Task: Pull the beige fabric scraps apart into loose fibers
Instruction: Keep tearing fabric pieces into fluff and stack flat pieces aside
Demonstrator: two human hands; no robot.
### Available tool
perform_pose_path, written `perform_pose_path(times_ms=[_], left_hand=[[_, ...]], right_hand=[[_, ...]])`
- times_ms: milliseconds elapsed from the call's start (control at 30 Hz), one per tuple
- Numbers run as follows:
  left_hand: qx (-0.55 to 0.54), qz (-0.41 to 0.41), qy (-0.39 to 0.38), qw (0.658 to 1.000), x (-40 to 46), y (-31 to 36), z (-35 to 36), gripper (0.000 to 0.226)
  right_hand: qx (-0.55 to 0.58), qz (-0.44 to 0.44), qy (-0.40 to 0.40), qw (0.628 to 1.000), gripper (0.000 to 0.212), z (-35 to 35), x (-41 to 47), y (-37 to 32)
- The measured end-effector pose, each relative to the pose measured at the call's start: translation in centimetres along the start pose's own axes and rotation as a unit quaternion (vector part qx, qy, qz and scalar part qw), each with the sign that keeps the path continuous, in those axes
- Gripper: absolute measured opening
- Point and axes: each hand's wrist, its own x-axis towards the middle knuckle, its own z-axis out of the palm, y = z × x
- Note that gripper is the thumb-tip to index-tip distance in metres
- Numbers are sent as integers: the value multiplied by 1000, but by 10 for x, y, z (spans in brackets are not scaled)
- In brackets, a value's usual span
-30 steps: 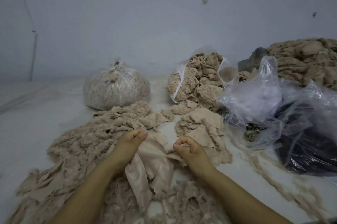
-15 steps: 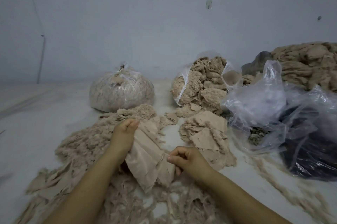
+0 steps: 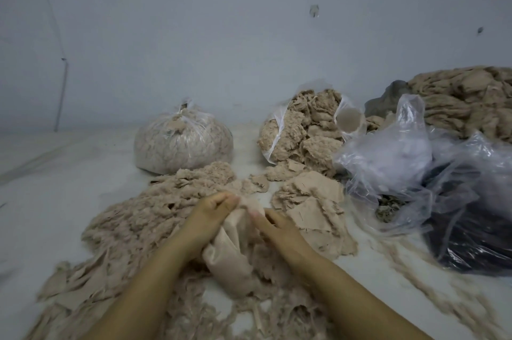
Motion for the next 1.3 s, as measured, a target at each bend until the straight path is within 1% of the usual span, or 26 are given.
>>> perform_pose_path(times_ms=[33,67,100,133,167,233,300,400,500,533,600,633,667,700,767,833,867,900,933,967,1033,1100,1133,1167,1233,1300], left_hand=[[-17,5,-19,1000,-1,-1,5,25],[-26,9,-33,999,-2,-1,7,22],[-22,12,-44,999,-3,-2,6,21],[-7,11,-54,998,-4,-3,5,19],[18,4,-63,998,-5,-5,2,20],[51,-22,-74,996,-7,-13,-8,29],[49,-39,-64,996,-9,-15,-16,29],[40,-40,-27,998,-9,-13,-15,34],[-100,-86,23,991,-4,-13,-1,26],[-109,-82,48,990,-3,-13,3,25],[-16,-23,71,997,-1,-17,7,31],[44,11,72,996,0,-22,6,35],[85,25,78,993,0,-26,3,38],[106,24,87,990,1,-30,-2,39],[140,5,96,985,4,-36,-9,37],[191,6,66,979,5,-34,-9,34],[186,5,46,981,5,-31,-6,35],[149,-11,21,989,3,-28,-2,38],[79,-40,-7,996,0,-23,1,45],[7,-82,-32,996,-2,-19,4,55],[-112,-146,-85,979,-8,-12,10,62],[-190,-151,-136,961,-12,-6,22,68],[-220,-147,-153,952,-13,-3,28,70],[-241,-146,-155,947,-14,-1,34,67],[-258,-156,-138,943,-15,-1,41,52],[-257,-163,-122,945,-15,-3,39,38]], right_hand=[[76,21,-8,997,36,5,4,-3],[133,26,11,991,28,10,8,-5],[172,23,57,983,23,12,13,-6],[206,19,119,971,22,11,19,-6],[235,14,180,955,26,8,22,-8],[218,-6,250,943,34,-4,29,-10],[173,-25,251,952,29,-11,31,-11],[164,-28,243,956,23,-9,30,-12],[140,-53,243,959,15,-1,26,-11],[147,-60,255,954,16,-1,25,-10],[154,-64,291,942,22,-5,26,-9],[155,-60,301,939,24,-8,26,-10],[159,-60,303,938,24,-10,26,-11],[160,-61,310,935,23,-12,26,-12],[156,-73,342,924,40,-15,28,-11],[152,-80,345,923,48,-12,30,-11],[160,-81,333,926,52,-10,31,-13],[166,-83,328,926,55,-8,33,-14],[172,-87,328,925,56,-8,36,-14],[168,-94,355,915,54,-6,39,-15],[173,-116,393,896,44,0,41,-17],[159,-121,394,897,32,10,40,-17],[149,-123,390,900,29,14,41,-16],[134,-120,397,900,31,17,42,-15],[121,-111,403,901,31,18,43,-14],[151,-90,389,904,18,13,45,-13]])
